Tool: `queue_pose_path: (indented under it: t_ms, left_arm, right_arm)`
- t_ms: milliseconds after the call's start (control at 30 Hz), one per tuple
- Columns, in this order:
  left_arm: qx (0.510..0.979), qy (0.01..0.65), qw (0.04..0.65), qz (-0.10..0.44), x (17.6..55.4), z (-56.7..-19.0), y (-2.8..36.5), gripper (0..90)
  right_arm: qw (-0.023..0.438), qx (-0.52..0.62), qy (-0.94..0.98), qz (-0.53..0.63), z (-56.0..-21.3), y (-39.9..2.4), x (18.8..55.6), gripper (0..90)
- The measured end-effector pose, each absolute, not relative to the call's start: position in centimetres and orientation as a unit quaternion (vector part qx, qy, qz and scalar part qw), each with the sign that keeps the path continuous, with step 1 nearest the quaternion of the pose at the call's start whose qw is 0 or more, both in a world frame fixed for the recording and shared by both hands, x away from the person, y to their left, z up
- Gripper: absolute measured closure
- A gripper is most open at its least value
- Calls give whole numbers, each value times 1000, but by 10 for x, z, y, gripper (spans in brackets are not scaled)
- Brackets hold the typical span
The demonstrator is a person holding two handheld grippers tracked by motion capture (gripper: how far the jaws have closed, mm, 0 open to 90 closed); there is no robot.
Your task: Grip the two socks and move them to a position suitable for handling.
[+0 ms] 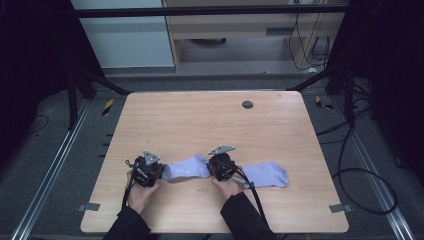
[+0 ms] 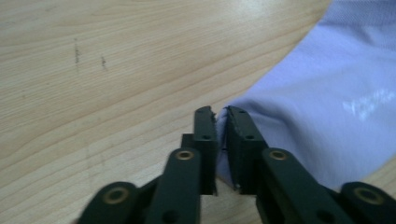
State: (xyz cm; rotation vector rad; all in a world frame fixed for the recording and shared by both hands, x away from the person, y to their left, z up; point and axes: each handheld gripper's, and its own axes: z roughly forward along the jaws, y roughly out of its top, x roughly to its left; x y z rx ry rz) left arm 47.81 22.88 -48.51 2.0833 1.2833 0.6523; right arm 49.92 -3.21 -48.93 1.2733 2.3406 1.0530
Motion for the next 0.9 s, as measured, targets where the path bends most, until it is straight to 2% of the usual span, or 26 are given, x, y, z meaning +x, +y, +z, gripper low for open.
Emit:
queue_pose_path:
  t_ms: [33,100,433,667,900]
  left_arm:
    - [777,490,306,249,478,-483,233,744]
    - [774,493,307,254,477,-482,235,713]
    - [744,505,356,254,470,-465,245,664]
    - [742,496,381,241,465,-455,238,620]
    - [752,477,395,225,462,-448,219,593]
  right_arm:
    - [142,441,812,356,-491,-32,499,802]
    - [149,439,811,358,-491,-33,498,773]
    - [157,446,781,408,-472,-51,494,652]
    - [163,454,767,423,-462,-78,491,584]
    - [194,459,766,407,-456,-126,481,527]
